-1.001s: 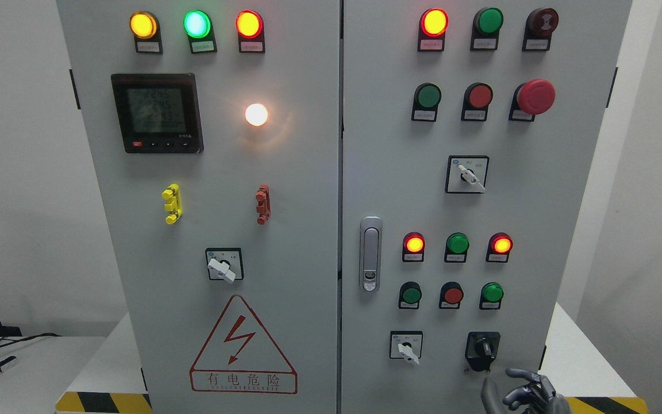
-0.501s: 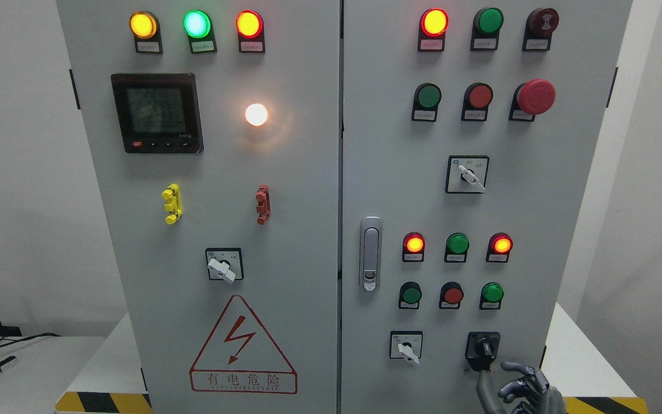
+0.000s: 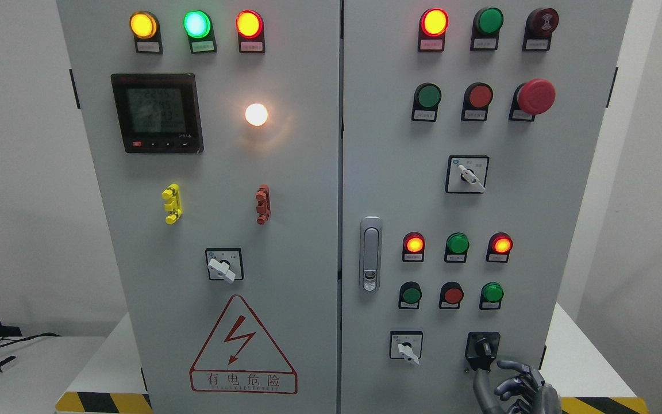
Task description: Trip black knob to open circuit
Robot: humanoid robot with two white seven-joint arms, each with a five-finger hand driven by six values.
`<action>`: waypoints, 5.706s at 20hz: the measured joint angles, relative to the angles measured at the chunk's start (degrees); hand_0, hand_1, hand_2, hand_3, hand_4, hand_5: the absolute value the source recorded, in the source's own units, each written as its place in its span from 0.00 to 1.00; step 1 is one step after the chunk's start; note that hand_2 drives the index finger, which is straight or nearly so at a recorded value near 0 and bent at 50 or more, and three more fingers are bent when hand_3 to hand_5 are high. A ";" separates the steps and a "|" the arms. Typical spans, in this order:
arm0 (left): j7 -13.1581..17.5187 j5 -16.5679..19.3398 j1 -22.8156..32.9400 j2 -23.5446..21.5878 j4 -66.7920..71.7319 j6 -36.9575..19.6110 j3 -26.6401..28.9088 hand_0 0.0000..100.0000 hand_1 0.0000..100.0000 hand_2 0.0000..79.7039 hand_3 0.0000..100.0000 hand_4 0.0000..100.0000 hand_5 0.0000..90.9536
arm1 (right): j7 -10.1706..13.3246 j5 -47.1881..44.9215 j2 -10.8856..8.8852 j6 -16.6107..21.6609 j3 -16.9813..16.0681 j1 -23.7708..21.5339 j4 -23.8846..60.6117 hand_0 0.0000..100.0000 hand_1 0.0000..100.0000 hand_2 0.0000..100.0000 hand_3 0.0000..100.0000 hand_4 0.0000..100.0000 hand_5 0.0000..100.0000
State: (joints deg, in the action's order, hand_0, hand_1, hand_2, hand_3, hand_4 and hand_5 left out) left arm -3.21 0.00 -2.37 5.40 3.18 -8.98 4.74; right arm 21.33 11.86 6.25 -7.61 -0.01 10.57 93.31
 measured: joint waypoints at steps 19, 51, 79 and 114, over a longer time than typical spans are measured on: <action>0.00 0.00 0.00 0.00 0.00 0.00 0.00 0.12 0.39 0.00 0.00 0.00 0.00 | 0.81 0.00 0.06 -1.00 0.01 1.41 -1.17 0.26 0.79 0.47 0.82 0.82 0.91; 0.00 0.00 0.00 -0.01 0.00 0.00 0.00 0.12 0.39 0.00 0.00 0.00 0.00 | 0.88 1.39 0.21 -2.49 0.01 2.42 -1.44 0.29 0.79 0.50 0.85 0.83 0.92; 0.00 0.00 0.00 -0.01 0.00 0.00 0.00 0.12 0.39 0.00 0.00 0.00 0.00 | 0.89 2.21 0.26 -2.74 0.01 2.80 -1.96 0.31 0.78 0.54 0.87 0.84 0.94; 0.00 0.00 0.00 0.00 0.00 0.00 0.00 0.12 0.39 0.00 0.00 0.00 0.00 | 0.89 2.58 0.97 -3.82 0.01 3.64 -2.17 0.39 0.81 0.57 0.90 0.85 0.94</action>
State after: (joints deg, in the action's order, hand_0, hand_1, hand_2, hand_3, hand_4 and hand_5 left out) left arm -3.21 0.00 -2.37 5.40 3.18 -8.98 4.75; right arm 22.22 14.44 7.22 -11.43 0.00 14.21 91.13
